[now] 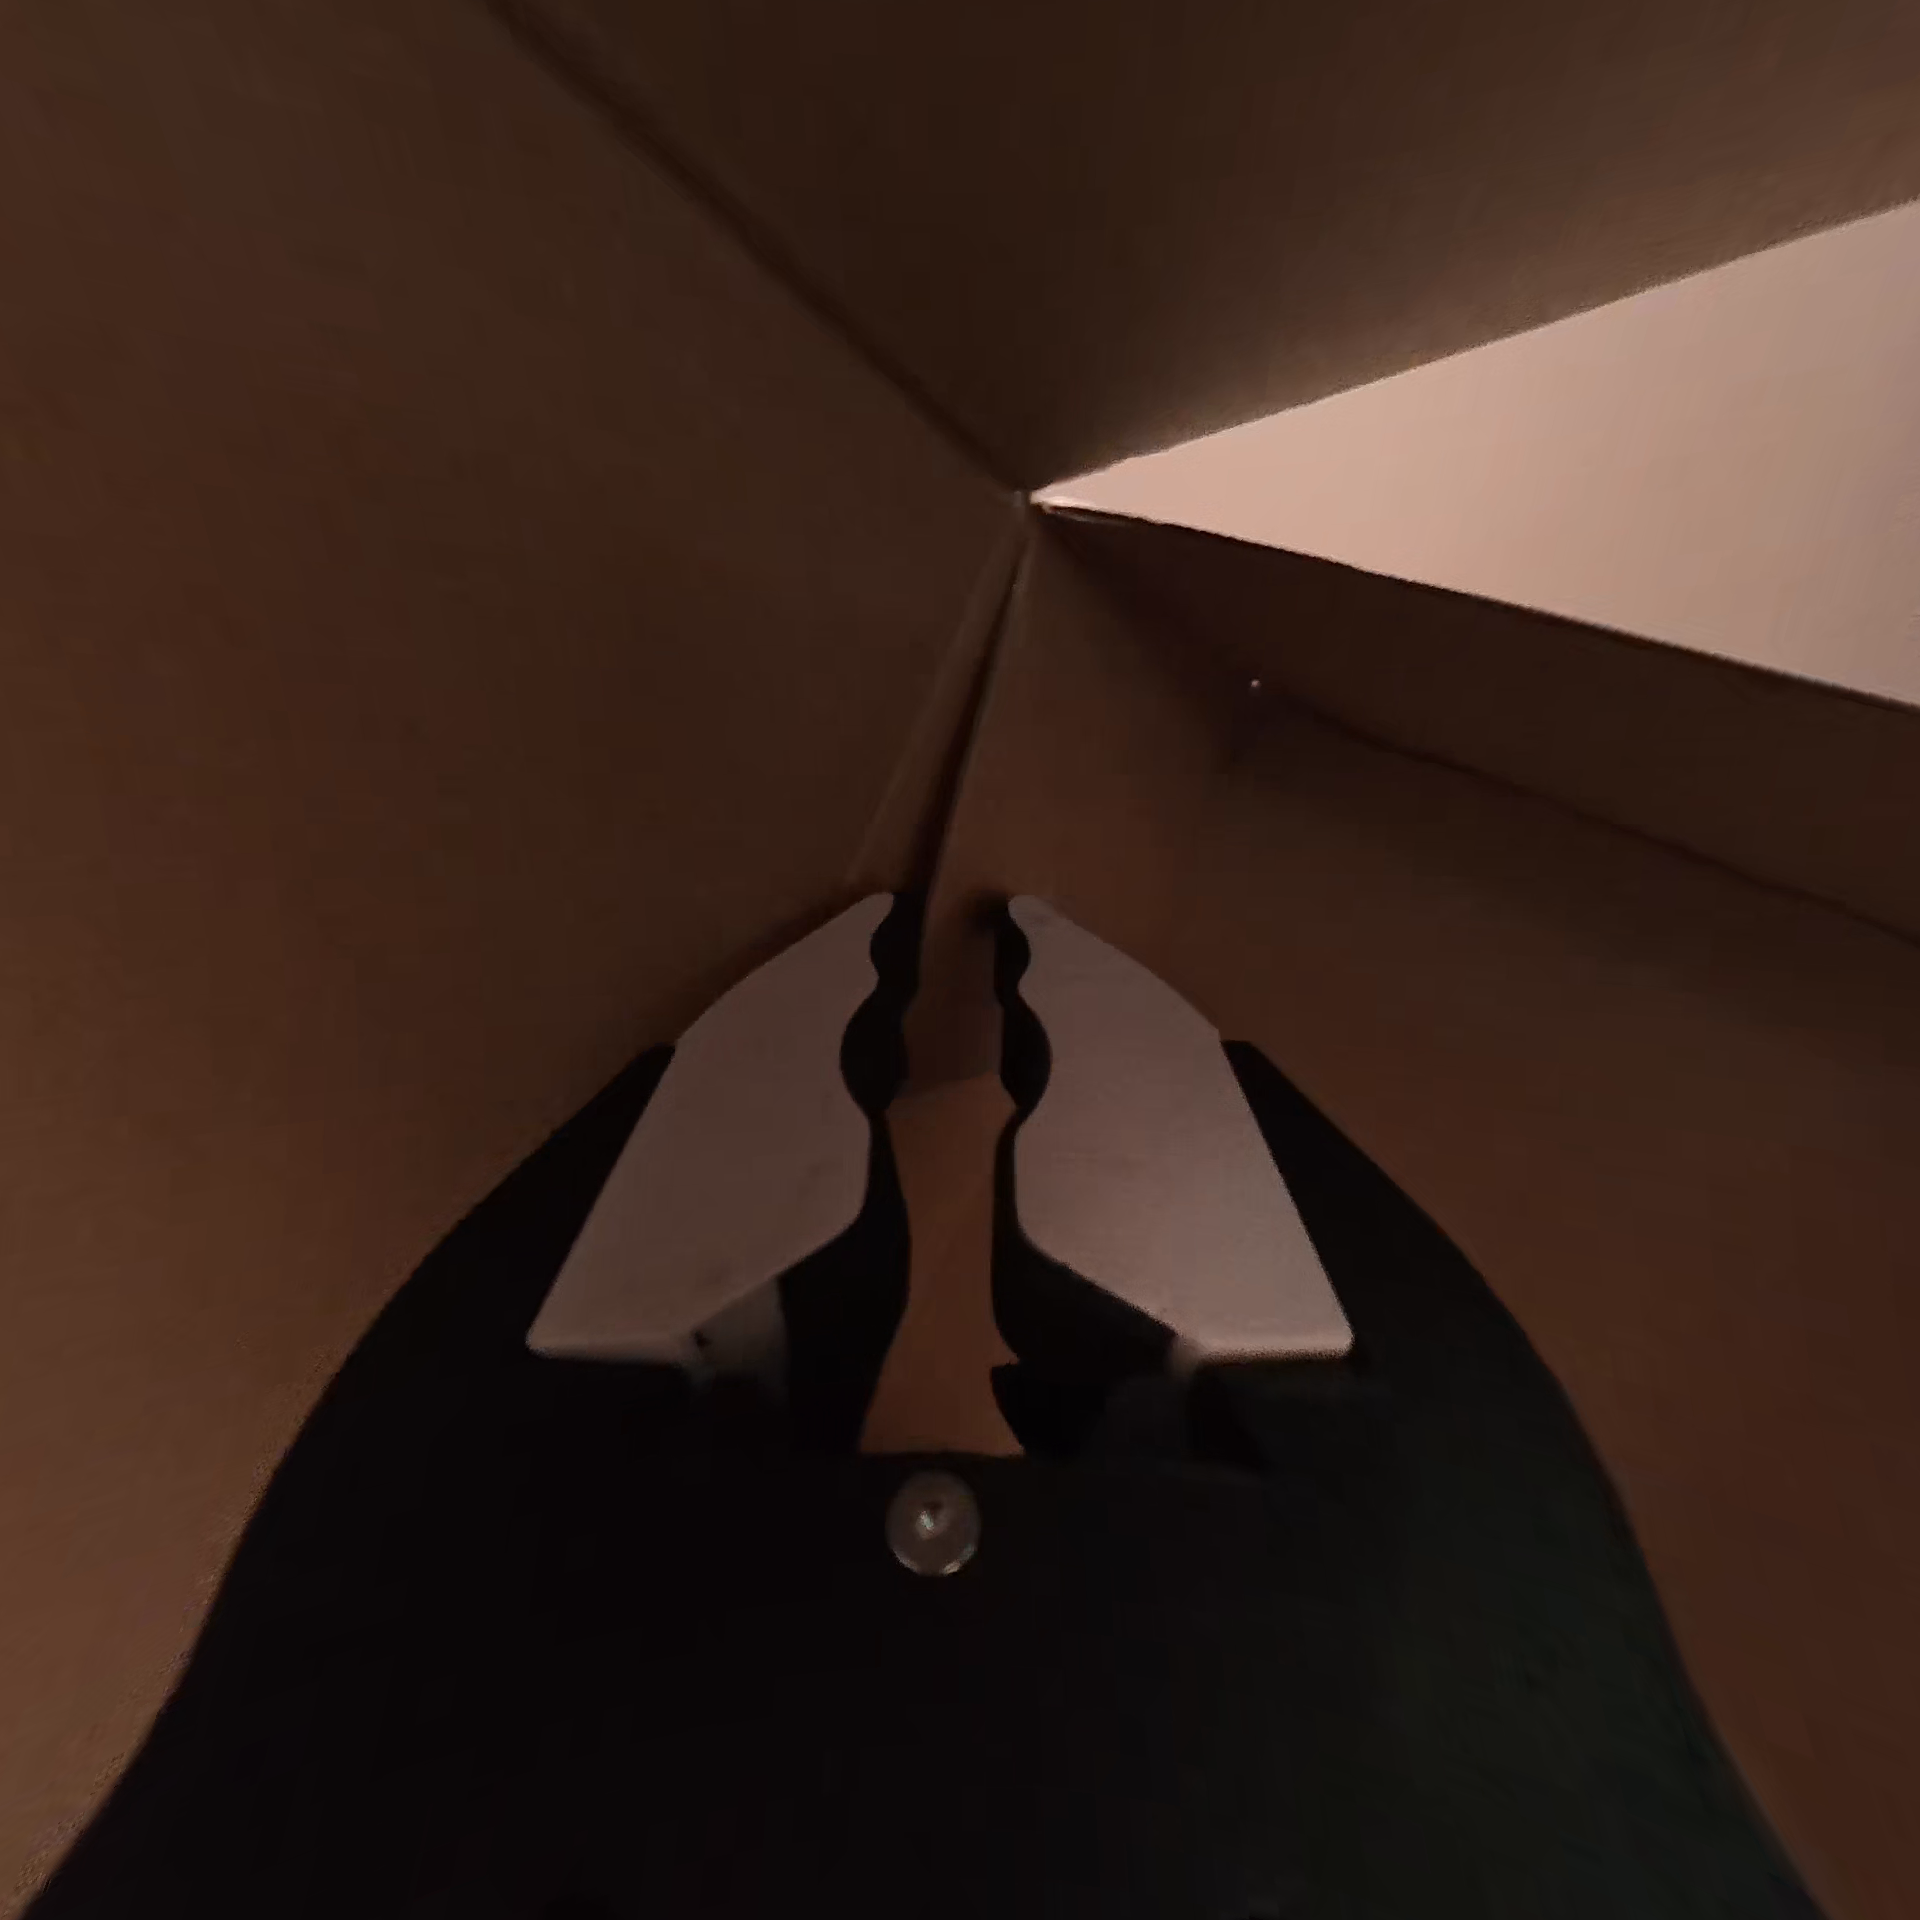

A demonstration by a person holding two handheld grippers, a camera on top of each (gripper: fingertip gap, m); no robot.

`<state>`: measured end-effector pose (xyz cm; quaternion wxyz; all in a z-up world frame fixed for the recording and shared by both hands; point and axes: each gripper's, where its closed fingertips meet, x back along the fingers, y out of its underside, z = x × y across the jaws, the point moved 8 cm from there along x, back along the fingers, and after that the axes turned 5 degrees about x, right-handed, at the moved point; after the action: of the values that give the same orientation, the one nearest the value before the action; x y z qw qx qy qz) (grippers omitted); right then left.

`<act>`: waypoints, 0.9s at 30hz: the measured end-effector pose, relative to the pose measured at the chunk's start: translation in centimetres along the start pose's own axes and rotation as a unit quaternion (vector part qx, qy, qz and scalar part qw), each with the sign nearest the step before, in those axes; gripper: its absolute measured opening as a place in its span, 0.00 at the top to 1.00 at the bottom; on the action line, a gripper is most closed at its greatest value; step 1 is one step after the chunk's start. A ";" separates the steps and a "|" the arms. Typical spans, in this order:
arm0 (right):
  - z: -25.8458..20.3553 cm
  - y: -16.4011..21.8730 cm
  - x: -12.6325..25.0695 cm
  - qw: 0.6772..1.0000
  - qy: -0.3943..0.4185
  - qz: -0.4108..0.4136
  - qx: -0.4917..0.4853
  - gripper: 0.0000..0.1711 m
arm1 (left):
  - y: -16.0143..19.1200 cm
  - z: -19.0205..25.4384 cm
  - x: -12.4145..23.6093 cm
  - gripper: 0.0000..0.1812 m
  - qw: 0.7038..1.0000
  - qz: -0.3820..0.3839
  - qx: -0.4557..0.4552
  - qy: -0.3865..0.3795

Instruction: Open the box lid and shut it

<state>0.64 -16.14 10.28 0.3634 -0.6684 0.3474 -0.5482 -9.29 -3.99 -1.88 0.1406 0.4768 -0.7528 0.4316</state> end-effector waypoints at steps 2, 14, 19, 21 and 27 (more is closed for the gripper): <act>-0.4 -0.4 -0.6 1.000 -0.006 -0.026 -0.013 0.96 | 0.3 -0.5 -0.2 0.93 1.000 0.000 0.002 -0.007; -2.1 -4.0 -4.2 0.990 0.014 -0.075 -0.120 0.91 | 0.9 -3.4 -1.7 0.94 0.998 -0.002 0.070 0.007; -2.1 -3.7 -5.0 0.985 0.017 -0.049 -0.168 0.90 | 1.2 -4.1 -2.4 0.94 0.997 0.002 0.081 0.010; -1.9 -3.4 -5.0 0.979 0.000 -0.024 -0.202 0.89 | 1.3 -4.2 -2.5 0.94 0.995 0.013 0.092 0.024; -2.3 -4.0 -5.4 0.974 -0.006 -0.024 -0.225 0.88 | 1.6 -4.9 -2.4 0.95 0.993 0.025 0.109 0.027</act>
<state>-2.18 -9.77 11.50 0.1926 -0.7441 0.4438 -0.4606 -10.37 1.56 -1.34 0.0970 0.4582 -0.7088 0.5275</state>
